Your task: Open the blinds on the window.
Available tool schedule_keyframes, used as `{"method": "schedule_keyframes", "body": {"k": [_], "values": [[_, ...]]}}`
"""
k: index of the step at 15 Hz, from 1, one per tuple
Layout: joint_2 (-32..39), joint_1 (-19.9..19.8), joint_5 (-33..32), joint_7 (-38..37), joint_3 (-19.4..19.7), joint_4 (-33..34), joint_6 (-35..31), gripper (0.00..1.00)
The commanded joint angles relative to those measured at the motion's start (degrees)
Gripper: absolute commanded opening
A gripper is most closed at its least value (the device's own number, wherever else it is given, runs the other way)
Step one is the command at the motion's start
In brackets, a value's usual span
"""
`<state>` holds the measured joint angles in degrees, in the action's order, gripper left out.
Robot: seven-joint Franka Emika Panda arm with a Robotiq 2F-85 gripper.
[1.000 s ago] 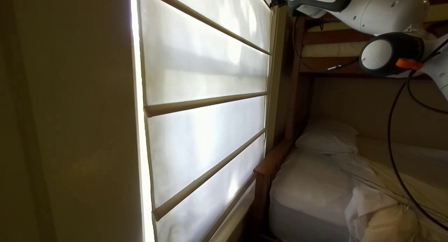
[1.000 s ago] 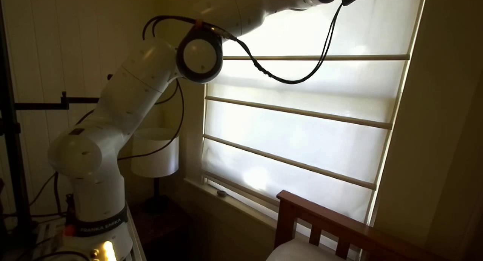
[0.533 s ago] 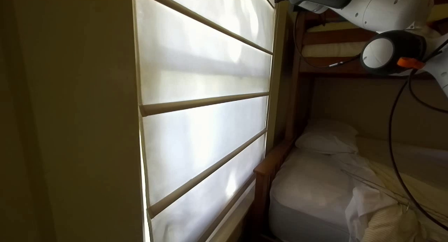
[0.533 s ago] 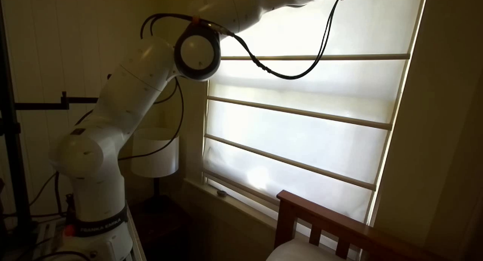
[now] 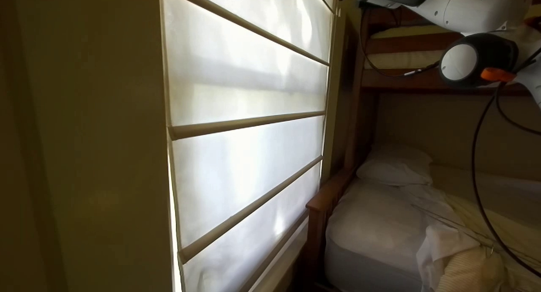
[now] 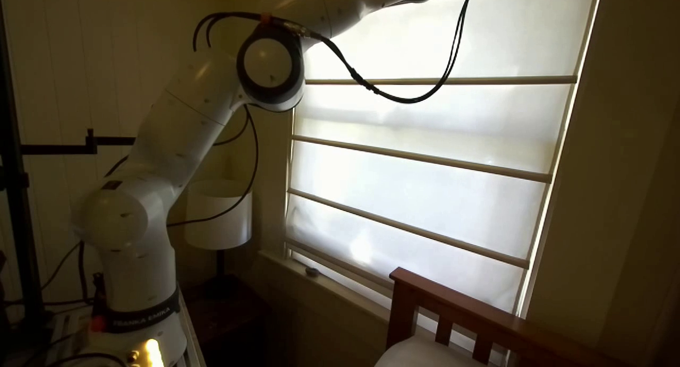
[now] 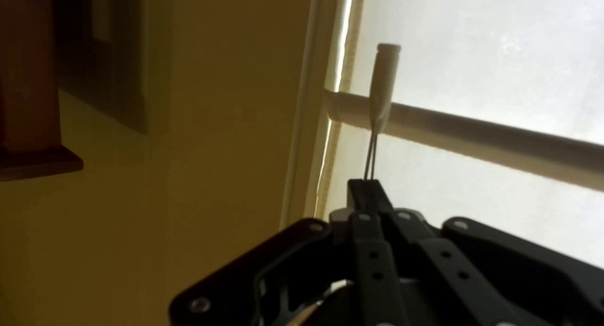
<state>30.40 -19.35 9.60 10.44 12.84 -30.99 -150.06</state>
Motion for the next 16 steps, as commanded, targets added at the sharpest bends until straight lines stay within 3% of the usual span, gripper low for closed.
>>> {"method": "schedule_keyframes", "body": {"k": [1,2,4,12,16], "values": [[-2.2,0.9,0.2,-1.0,-0.2,-1.8,2.9,0.26],[-2.3,0.9,0.4,-0.9,-0.4,-1.7,3.1,0.27],[-2.3,1.2,0.2,-1.8,-0.1,-1.4,3.0,0.4],[-0.3,0.4,1.9,-1.5,-2.1,-0.4,1.3,0.97],[1.4,-0.1,2.1,-0.7,-3.3,0.7,0.6,1.0]]}}
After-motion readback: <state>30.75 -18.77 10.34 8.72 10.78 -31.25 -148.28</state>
